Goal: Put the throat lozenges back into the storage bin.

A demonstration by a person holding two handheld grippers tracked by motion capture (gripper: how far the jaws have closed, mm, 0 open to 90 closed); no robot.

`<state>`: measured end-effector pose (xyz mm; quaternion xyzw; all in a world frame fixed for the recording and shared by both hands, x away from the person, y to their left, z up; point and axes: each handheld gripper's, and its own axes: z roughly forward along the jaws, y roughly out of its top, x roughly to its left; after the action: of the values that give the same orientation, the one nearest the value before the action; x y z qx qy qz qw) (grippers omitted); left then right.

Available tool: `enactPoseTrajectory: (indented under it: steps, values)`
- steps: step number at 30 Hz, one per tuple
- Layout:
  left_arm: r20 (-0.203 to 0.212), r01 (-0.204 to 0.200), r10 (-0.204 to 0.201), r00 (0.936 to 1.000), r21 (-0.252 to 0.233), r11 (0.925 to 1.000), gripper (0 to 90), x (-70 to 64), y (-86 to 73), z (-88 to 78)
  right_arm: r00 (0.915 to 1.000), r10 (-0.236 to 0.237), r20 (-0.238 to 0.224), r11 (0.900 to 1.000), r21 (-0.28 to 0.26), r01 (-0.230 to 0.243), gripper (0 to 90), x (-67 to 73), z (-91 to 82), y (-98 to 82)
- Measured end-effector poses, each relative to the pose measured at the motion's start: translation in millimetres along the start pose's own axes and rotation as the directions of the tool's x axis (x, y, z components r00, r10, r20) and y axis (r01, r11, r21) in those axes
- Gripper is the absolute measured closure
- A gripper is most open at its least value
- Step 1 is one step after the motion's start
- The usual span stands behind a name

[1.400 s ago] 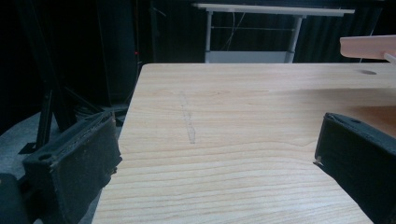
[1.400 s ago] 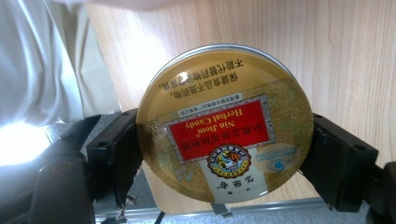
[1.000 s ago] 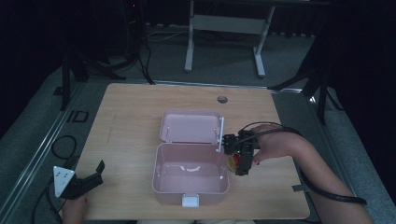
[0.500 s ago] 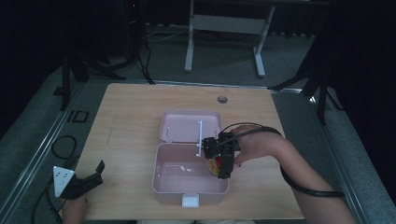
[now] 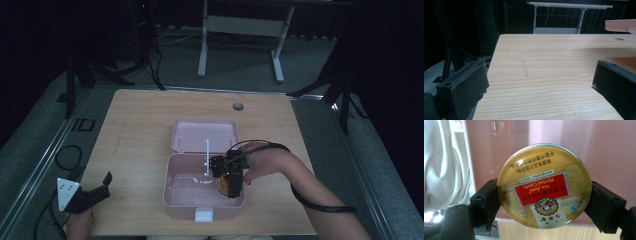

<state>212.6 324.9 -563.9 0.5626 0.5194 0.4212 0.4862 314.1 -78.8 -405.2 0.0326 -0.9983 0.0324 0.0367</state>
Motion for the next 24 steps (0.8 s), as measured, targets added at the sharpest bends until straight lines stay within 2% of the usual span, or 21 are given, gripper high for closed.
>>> enactPoseTrajectory:
  steps: [7,16,18,22,24]
  values:
    - [0.001,0.0,0.0,1.0,0.002,1.0,0.3,-0.1,0.0,0.1,0.999,-0.021,-0.038,1.0,0.014,0.021,20.0,-0.5,22.9,5.6]
    - [0.003,-0.003,0.003,1.0,0.002,1.0,0.3,-0.1,0.1,0.1,0.9992,0.0,-0.04,0.999,0.037,0.001,19.9,-3.7,40.9,4.2]
    - [0.003,-0.002,0.002,1.0,0.002,1.0,0.4,-0.1,0.0,0.0,0.999,0.005,-0.045,1.0,0.029,-0.004,19.9,-3.9,43.7,3.2]
    - [0.004,-0.003,0.003,1.0,0.004,1.0,0.4,-0.2,0.1,0.3,0.9998,-0.005,-0.021,1.0,0.019,0.006,19.9,-3.3,45.3,2.4]
    - [0.004,-0.002,0.002,1.0,0.004,1.0,0.4,0.0,0.1,0.2,0.9996,0.001,-0.027,1.0,0.013,-0.001,19.9,-4.1,45.5,1.5]
